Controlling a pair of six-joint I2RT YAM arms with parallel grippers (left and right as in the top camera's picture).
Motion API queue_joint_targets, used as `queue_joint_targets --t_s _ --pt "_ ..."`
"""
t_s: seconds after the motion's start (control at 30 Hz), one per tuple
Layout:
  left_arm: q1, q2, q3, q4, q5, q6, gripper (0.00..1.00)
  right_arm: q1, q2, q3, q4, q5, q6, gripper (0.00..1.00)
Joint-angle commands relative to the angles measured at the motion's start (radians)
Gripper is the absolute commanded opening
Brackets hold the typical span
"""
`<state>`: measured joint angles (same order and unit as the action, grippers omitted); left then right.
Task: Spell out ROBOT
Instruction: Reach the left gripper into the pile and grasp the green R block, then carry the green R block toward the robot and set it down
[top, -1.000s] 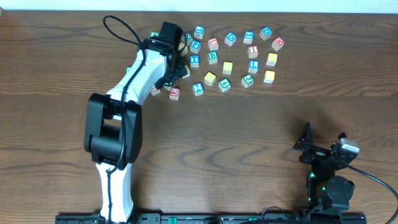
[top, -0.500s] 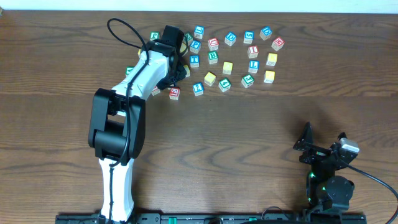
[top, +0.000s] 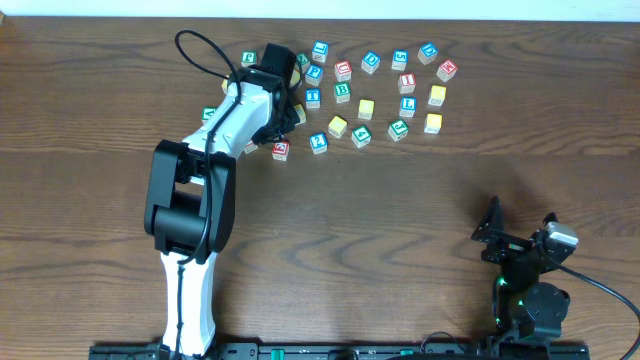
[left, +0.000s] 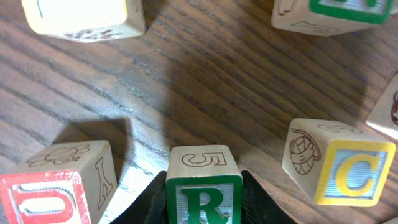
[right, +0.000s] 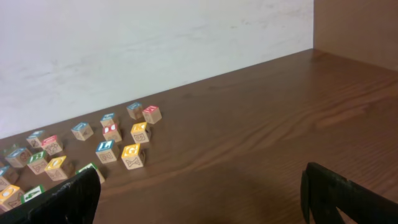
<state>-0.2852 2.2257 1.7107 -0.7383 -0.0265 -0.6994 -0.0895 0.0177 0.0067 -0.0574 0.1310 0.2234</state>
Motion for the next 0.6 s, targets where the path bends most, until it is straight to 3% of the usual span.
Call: queue_joint_targets --t_s 0.0,0.37,0.57 --pt "-0.002 0.011 -0.007 0.0 -0.012 0.07 0.24 -0.002 -0.005 -0.001 -0.003 0.005 0.007 0.99" --pt "-0.003 -0.37 -0.004 -0.134 -0.002 0.43 0.23 -0.002 -0.005 -0.001 -0.003 0.005 0.007 0.99" --pt "-0.003 -0.443 -0.013 -0.401 0.045 0.506 0.21 -0.002 -0.005 -0.001 -0.003 0.005 0.007 0.99"
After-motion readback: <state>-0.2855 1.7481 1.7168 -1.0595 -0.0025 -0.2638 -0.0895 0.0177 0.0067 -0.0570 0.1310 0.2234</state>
